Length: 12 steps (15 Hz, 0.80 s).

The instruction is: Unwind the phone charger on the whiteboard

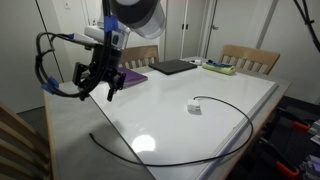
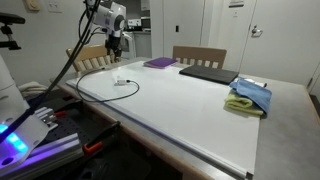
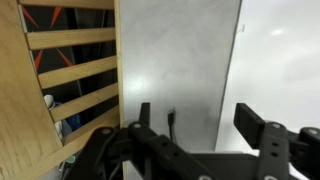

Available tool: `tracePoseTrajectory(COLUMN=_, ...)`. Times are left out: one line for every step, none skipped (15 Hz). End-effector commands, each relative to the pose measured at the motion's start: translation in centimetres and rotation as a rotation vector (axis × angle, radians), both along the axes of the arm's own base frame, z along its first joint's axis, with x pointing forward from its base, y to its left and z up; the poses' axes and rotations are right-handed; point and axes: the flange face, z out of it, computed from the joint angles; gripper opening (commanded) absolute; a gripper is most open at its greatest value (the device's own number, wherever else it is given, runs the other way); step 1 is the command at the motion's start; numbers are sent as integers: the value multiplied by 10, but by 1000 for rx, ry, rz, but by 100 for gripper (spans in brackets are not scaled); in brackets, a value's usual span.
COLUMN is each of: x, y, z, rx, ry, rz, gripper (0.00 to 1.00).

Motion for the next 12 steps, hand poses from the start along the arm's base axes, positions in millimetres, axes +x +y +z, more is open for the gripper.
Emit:
tracePoseTrajectory(x=-10, y=-37, z=32, rx=-85, ry=43, rz=-99, gripper=100)
tracePoseTrajectory(x=-14, y=-46, z=40, rx=-113, ry=54, rz=-145, gripper=100)
tracePoseTrajectory(x=-17, y=-53, z=49, rx=-136, ry=65, rz=-180, gripper=100)
tracePoseTrajectory(x=-23, y=-61, z=56, rx=-167, ry=72, rz=-223, gripper=100)
tracePoseTrajectory(x=-29, y=-69, z=65, rx=-201, ry=79, rz=-260, gripper=100)
tracePoseTrajectory(x=-35, y=-76, z=69, rx=-234, ry=86, rz=-288, gripper=100)
tracePoseTrajectory(x=-41, y=-82, z=74, rx=-260, ry=98, rz=-319, gripper=100)
tracePoseTrajectory(x=-48, y=-88, z=78, rx=-284, ry=107, rz=-345, gripper=100)
tracePoseTrajectory(x=-54, y=-93, z=80, rx=-302, ry=114, rz=-367, gripper=100)
tracePoseTrajectory(x=-60, y=-98, z=83, rx=-321, ry=121, rz=-390, gripper=100)
tracePoseTrajectory(x=-66, y=-103, z=85, rx=-336, ry=127, rz=-410, gripper=100)
tracePoseTrajectory(x=-72, y=-109, z=85, rx=-347, ry=135, rz=-431, gripper=100)
